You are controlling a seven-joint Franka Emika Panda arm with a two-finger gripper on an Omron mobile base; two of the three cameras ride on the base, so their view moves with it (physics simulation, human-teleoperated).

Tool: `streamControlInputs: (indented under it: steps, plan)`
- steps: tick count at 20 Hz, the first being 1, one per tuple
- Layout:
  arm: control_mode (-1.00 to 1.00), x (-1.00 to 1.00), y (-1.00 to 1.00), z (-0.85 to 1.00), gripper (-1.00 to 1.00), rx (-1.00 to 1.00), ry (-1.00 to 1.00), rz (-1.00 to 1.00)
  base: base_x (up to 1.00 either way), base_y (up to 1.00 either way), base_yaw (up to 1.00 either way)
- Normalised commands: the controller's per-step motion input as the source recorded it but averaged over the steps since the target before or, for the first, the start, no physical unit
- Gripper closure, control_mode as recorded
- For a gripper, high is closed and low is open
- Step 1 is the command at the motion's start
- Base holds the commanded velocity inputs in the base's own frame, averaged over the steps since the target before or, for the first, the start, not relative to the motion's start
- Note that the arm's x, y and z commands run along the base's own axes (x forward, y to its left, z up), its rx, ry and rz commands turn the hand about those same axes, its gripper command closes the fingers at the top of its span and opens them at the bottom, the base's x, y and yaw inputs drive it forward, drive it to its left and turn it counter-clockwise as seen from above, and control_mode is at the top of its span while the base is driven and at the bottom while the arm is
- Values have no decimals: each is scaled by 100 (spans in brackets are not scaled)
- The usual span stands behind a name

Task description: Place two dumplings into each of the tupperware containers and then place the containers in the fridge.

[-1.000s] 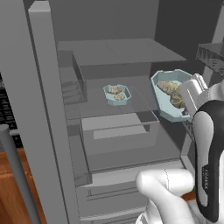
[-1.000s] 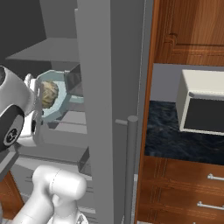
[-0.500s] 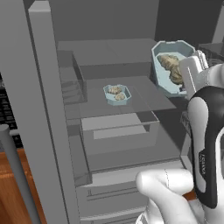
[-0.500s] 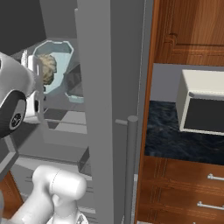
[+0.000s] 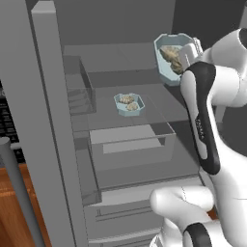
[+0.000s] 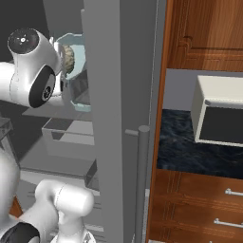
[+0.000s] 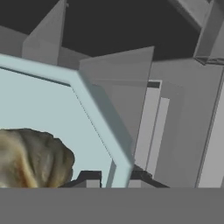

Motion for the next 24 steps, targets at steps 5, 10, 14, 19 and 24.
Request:
streamControlInputs:
  steps: [5,10,14,19,24]
  plan:
    - [-100,99,0,17,100,0,5,0,0,0,0]
    - [-100,72,1,2,100,0,0,0,0,0,0]
    - [-100,59,0,0,100,0,0,1,0,0,0]
    - [-100,69,0,-4,100,0,2,0,0,0,0]
    - [-100,61,4,-16,100,0,3,0,0,0,0]
